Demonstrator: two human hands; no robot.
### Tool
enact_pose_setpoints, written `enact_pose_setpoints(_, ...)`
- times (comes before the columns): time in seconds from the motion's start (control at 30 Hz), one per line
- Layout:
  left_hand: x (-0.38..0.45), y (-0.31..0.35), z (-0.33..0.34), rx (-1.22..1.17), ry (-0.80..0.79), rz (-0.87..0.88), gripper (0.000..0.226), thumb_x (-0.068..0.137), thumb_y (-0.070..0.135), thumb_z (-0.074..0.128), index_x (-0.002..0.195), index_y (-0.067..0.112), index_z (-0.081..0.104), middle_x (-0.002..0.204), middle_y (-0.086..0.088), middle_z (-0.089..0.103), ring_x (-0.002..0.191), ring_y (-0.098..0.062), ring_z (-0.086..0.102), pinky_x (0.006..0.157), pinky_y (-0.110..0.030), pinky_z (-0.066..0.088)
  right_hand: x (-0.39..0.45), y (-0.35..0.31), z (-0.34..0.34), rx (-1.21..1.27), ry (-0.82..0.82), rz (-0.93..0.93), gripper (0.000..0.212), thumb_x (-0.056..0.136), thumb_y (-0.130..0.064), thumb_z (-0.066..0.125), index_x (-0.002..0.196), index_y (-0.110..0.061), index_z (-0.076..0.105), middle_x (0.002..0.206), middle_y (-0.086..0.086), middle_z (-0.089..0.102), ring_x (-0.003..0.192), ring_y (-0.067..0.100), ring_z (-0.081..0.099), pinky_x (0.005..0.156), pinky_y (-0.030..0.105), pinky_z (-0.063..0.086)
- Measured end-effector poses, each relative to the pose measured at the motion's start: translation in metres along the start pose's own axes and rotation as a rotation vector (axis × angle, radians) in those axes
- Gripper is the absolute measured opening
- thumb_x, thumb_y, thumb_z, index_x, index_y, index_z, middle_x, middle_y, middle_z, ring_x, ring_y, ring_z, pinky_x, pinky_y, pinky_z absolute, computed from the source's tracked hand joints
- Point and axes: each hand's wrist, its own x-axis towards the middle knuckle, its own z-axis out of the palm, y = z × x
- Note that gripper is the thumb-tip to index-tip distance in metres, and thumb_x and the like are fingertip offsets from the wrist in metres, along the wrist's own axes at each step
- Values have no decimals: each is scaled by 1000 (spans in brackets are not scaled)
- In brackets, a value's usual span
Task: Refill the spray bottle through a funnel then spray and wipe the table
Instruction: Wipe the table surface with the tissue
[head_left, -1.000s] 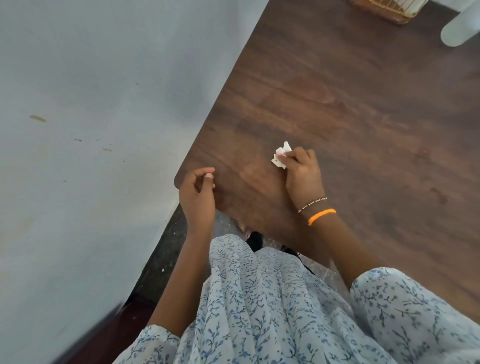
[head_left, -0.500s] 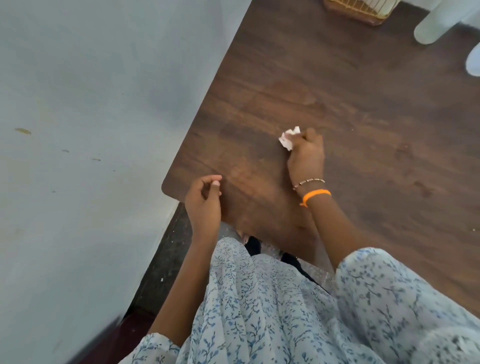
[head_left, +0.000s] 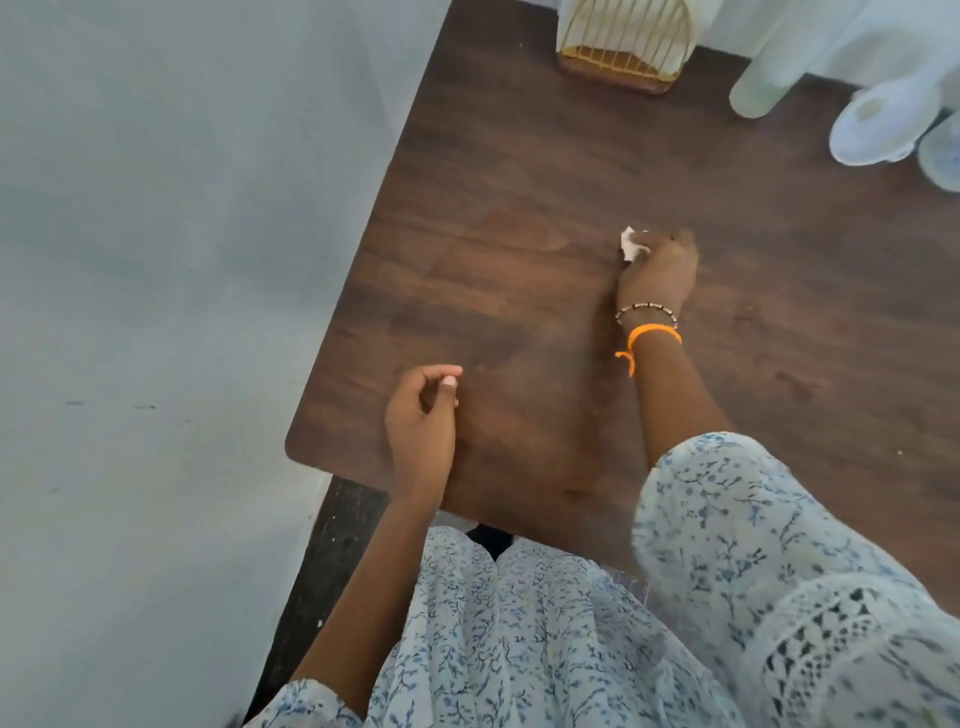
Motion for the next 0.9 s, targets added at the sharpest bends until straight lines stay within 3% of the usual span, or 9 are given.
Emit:
enact_pose_setpoints(0.07,3,3,9,8,-40,14,25,90,11,57,84,33,65,88,4,66,76,-8,60,75,-23,47,-12,-24,8,-33,-104,-17,28,87,-3,50,108,-6,67,116,17,56,107,31,52,85,27,38)
enact_pose_setpoints(0.17,9,6,21,13,-73,53,30,89,7,57,81,34,65,89,1,67,78,-15,60,75,-28,50,-50,-69,19,-16,-269,-476,23,90,-17,49,100,-7,67,103,13,61,93,30,56,76,36,52)
enact_pose_setpoints(0.27,16,7,29,43,-84,78,31,88,6,57,79,35,66,89,0,67,77,-20,60,76,-34,51,-38,-58,25,-19,-135,-655,18,83,-18,55,84,-8,70,88,14,64,76,34,61,52,37,55)
enact_pose_setpoints(0.37,17,8,37,61,-120,90,29,89,8,57,80,34,65,91,2,67,78,-19,61,75,-30,50,0,-14,2,-61,61,-436,16,73,-3,66,86,-8,73,86,18,65,73,40,61,65,35,54)
enact_pose_setpoints(0.57,1,14,58,61,-170,105,30,90,4,57,81,32,64,86,-2,66,74,-17,59,68,-19,45,2,44,-36,-65,155,86,19,83,-1,51,87,3,69,95,22,61,85,39,57,73,36,38)
enact_pose_setpoints(0.67,-4,19,65,65,-148,123,27,89,3,56,83,28,64,86,-5,66,69,-9,56,66,-14,43,-35,5,-14,6,-22,-148,20,81,5,50,92,0,67,94,21,63,77,20,58,79,21,40)
enact_pose_setpoints(0.73,-4,20,69,61,-129,132,26,89,2,56,83,26,64,86,-7,65,68,-7,55,68,-16,44,-74,-21,-4,28,-192,-495,22,83,2,48,93,1,68,97,20,62,87,29,52,81,35,47)
enact_pose_setpoints(0.8,-3,19,70,38,-108,124,23,89,1,55,85,22,64,88,-9,65,70,-8,56,71,-20,47,-99,-15,-1,41,-237,-728,23,79,-9,49,87,-5,71,96,12,61,86,27,45,67,35,50)
enact_pose_setpoints(0.9,-8,18,74,59,-106,123,26,90,2,55,83,25,64,87,-5,65,65,-5,55,67,-15,45,-74,36,-22,66,-111,-670,18,76,0,64,89,-12,70,95,12,67,92,25,52,80,39,50)
